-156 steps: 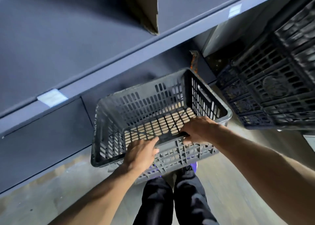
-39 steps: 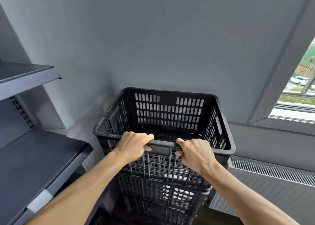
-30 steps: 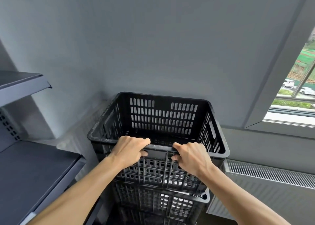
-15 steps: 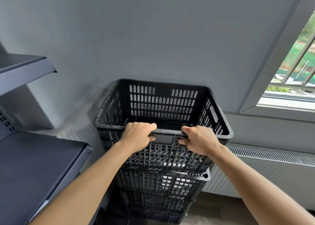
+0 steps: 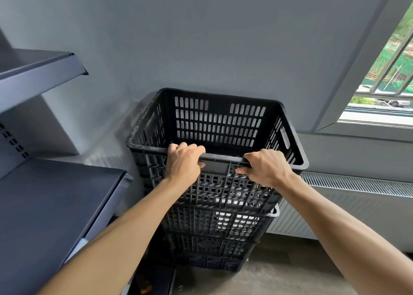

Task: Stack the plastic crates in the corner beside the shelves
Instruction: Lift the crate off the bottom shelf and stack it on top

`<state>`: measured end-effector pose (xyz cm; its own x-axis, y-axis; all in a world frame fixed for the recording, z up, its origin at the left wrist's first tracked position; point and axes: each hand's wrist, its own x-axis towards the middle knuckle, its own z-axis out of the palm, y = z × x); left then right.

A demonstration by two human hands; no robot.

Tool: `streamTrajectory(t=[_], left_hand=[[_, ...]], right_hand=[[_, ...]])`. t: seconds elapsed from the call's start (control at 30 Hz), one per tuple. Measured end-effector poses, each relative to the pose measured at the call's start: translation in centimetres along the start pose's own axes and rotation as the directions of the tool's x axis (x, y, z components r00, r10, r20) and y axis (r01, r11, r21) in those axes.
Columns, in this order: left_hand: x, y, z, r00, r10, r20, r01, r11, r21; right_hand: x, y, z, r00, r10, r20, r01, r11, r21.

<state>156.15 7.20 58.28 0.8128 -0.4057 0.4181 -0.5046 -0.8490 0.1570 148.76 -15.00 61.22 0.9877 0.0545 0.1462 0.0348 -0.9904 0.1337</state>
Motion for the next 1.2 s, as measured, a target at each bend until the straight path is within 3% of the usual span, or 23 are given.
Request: streamTrajectory(t=[0.43,0.93,1.2], left_hand=[[0.3,1.9,1.0,0.997,0.017,-0.074,-0.021,0.998,-0.063],[0.8,2.4,1.5,0.995,0.031,-0.095,-0.033,0.999,-0.026],[-1.9,4.4,2.5,0.987,-0.056,-0.154,0.064,0.997,0.048]], right_hand=[[-0.8,1.7,-0.3,0.999,0.041,-0.006,-0.041,0.998,-0.050],[-0.3,2.3,0.2,0.996,0.090,0.008,-0.090,0.996,0.023],[-1.0,1.1,1.4,0.992,0.105,-0.070,-0.102,0.994,0.049]])
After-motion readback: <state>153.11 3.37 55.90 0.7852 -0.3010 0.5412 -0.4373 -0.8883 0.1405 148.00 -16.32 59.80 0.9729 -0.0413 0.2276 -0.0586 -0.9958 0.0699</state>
